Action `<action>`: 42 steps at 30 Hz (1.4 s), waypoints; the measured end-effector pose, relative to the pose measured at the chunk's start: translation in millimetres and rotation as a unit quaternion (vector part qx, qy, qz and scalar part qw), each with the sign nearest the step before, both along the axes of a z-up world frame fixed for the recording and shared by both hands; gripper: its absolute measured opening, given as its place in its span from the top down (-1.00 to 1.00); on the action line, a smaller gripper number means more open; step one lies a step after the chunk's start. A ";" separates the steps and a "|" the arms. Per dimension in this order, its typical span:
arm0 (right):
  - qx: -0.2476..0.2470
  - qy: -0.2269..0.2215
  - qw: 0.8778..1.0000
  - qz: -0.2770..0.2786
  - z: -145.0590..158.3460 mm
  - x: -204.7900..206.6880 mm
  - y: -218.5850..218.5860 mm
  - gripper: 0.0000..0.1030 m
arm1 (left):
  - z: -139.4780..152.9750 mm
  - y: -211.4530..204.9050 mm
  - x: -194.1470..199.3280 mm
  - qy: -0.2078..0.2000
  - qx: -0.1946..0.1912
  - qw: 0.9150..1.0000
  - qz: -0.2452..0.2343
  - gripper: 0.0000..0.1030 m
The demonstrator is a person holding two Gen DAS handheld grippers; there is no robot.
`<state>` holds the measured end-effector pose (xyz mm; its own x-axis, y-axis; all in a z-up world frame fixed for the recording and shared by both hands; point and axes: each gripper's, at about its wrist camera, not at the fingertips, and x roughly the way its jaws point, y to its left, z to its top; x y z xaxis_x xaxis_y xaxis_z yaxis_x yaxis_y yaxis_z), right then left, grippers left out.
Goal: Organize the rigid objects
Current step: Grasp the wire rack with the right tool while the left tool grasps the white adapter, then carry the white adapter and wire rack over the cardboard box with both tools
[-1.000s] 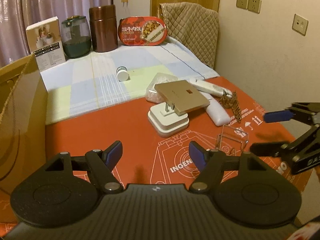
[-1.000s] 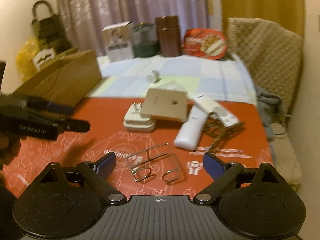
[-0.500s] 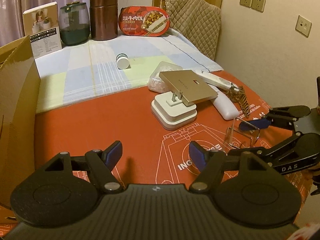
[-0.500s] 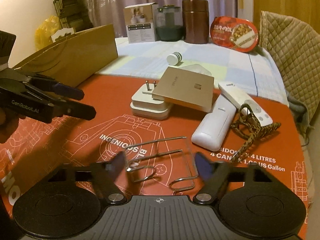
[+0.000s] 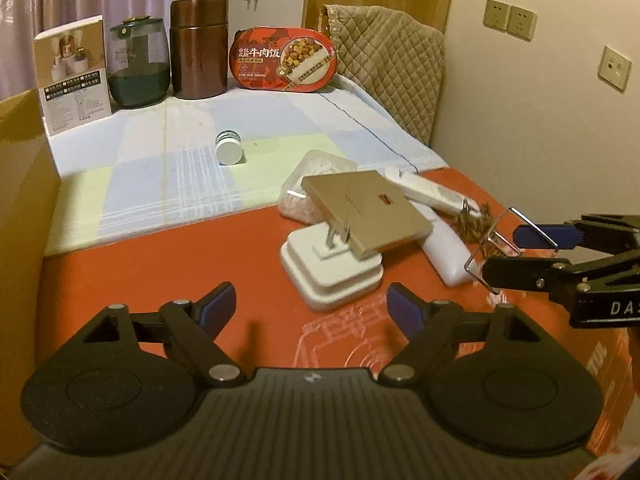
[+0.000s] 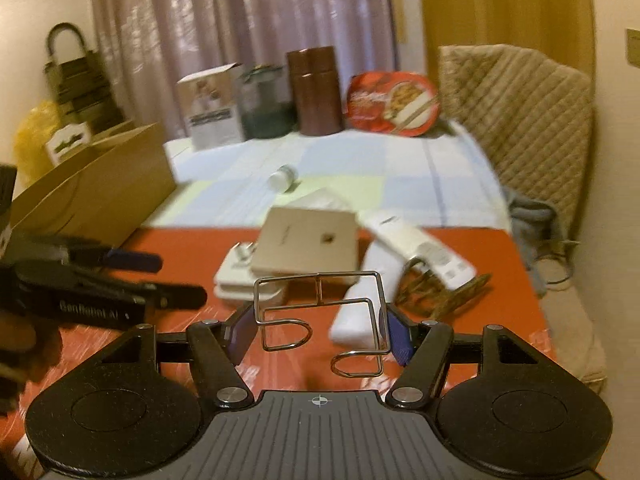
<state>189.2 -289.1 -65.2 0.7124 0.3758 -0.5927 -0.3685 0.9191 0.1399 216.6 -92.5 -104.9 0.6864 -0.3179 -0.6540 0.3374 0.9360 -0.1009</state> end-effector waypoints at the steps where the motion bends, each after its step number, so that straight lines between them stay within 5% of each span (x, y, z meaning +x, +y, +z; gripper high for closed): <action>1: -0.001 0.000 1.000 -0.008 1.1 3.4 -0.9 -0.23 | -1.5 -5.2 4.0 0.001 -0.002 1.000 0.002 -0.65; 10: -0.004 0.006 0.999 -0.052 -5.9 20.5 -18.0 -0.23 | -25.7 -41.0 38.0 0.015 0.008 0.999 0.040 -0.74; 16: -0.009 0.006 0.999 -0.051 -7.5 17.6 -19.5 -0.23 | -29.5 -36.1 38.2 0.025 0.051 0.997 0.046 -0.18; 32: 0.001 0.013 1.000 -0.019 -3.5 3.7 22.6 -0.23 | -24.8 24.9 -1.5 0.029 0.069 0.996 0.042 -0.19; 34: 0.001 0.014 1.000 -0.019 -3.3 2.8 24.1 -0.23 | -26.5 23.5 -2.5 0.013 0.073 0.996 0.047 -0.45; 38: 0.001 0.016 1.000 -0.020 -5.0 2.6 27.0 -0.23 | -30.1 25.1 4.9 0.016 0.060 0.996 0.056 -0.44; 40: 0.002 0.018 1.000 -0.020 -5.9 4.2 28.5 -0.23 | -29.7 26.2 8.1 0.018 0.054 0.997 0.059 -0.19; 42: 0.001 0.020 1.000 -0.019 -6.7 5.4 30.3 -0.23 | -26.6 26.4 9.6 0.026 0.053 0.996 0.060 -0.17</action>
